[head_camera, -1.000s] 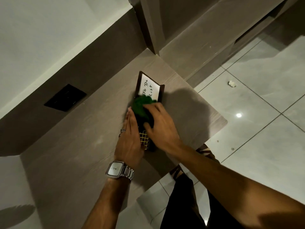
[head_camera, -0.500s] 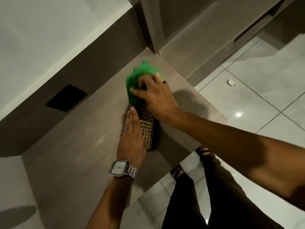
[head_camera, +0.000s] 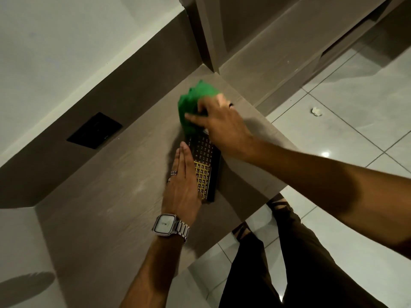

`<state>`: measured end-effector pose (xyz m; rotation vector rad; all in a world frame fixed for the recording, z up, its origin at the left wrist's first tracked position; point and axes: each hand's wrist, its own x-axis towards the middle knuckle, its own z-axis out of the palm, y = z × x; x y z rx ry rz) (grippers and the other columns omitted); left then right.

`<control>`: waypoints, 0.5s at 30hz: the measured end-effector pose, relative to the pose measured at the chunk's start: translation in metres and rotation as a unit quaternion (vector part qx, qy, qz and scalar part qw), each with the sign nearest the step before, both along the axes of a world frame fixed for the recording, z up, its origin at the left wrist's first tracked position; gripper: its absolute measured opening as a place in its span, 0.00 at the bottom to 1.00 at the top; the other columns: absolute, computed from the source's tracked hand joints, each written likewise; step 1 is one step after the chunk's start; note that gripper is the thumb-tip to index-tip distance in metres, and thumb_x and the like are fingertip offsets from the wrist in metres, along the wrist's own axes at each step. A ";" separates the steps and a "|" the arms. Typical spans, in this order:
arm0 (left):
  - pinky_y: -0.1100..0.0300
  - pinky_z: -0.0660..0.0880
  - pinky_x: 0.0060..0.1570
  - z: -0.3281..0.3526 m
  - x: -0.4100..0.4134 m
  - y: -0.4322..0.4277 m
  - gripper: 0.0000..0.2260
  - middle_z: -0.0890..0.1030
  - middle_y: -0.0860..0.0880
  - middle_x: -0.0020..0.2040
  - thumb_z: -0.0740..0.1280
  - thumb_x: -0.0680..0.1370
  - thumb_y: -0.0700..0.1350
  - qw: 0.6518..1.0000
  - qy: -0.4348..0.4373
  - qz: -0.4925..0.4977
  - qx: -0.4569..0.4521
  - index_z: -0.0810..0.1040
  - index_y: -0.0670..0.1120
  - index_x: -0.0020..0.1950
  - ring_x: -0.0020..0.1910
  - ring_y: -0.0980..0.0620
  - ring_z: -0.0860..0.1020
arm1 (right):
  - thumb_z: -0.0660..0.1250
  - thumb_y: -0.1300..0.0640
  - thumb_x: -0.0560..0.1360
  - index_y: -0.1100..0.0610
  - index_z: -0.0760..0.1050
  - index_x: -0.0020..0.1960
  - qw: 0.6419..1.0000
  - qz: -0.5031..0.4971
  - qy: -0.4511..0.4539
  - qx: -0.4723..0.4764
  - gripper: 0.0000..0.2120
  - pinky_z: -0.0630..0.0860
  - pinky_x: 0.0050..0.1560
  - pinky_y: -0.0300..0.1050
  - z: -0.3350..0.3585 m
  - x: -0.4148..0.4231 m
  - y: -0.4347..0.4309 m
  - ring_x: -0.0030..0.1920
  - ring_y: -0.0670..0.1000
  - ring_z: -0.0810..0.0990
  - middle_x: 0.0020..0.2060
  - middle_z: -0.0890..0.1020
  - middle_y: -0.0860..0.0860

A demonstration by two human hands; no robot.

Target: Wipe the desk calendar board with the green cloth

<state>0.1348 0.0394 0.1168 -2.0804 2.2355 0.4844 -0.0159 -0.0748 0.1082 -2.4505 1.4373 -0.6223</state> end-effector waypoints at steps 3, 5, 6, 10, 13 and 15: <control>0.51 0.54 0.70 0.000 -0.001 0.000 0.60 0.42 0.47 0.79 0.79 0.66 0.39 1.000 0.009 0.005 0.000 0.30 0.49 0.75 0.74 0.53 0.41 | 0.61 0.55 0.78 0.50 0.68 0.74 0.985 -0.135 -0.081 0.069 0.25 0.78 0.54 0.56 -0.006 0.001 -0.019 0.59 0.59 0.72 0.63 0.71 0.61; 0.50 0.58 0.70 0.000 -0.001 0.000 0.61 0.41 0.47 0.79 0.79 0.65 0.39 1.000 0.010 0.008 0.003 0.30 0.48 0.76 0.75 0.53 0.41 | 0.68 0.56 0.77 0.51 0.59 0.79 0.967 -0.168 -0.127 0.142 0.33 0.76 0.60 0.52 -0.018 0.011 0.002 0.62 0.57 0.70 0.67 0.67 0.60; 0.50 0.58 0.70 -0.001 0.000 -0.001 0.61 0.41 0.47 0.79 0.79 0.65 0.39 1.000 0.009 0.007 0.003 0.30 0.49 0.76 0.75 0.53 0.41 | 0.69 0.57 0.76 0.51 0.56 0.79 0.960 -0.170 -0.146 0.171 0.36 0.74 0.63 0.51 -0.024 0.017 0.023 0.65 0.56 0.68 0.69 0.64 0.59; 0.50 0.63 0.69 -0.003 -0.001 -0.001 0.54 0.40 0.48 0.79 0.74 0.72 0.42 0.999 0.030 -0.006 -0.016 0.29 0.50 0.74 0.75 0.53 0.41 | 0.70 0.57 0.75 0.49 0.55 0.79 0.939 -0.122 -0.227 0.227 0.38 0.67 0.72 0.51 -0.040 0.033 0.108 0.70 0.55 0.64 0.71 0.59 0.56; 0.49 0.64 0.69 -0.003 0.000 0.000 0.52 0.43 0.47 0.79 0.73 0.73 0.42 0.999 0.035 -0.010 -0.025 0.31 0.50 0.75 0.77 0.50 0.46 | 0.68 0.58 0.76 0.49 0.58 0.79 0.934 -0.129 -0.258 0.209 0.34 0.61 0.72 0.44 -0.043 0.031 0.101 0.70 0.54 0.63 0.71 0.60 0.57; 0.51 0.57 0.70 -0.002 0.000 0.001 0.54 0.43 0.46 0.79 0.75 0.70 0.41 1.000 0.024 -0.012 -0.015 0.32 0.48 0.76 0.77 0.48 0.46 | 0.67 0.58 0.78 0.50 0.60 0.78 0.935 -0.168 -0.257 0.179 0.31 0.61 0.71 0.42 -0.041 0.029 0.075 0.69 0.53 0.64 0.71 0.63 0.57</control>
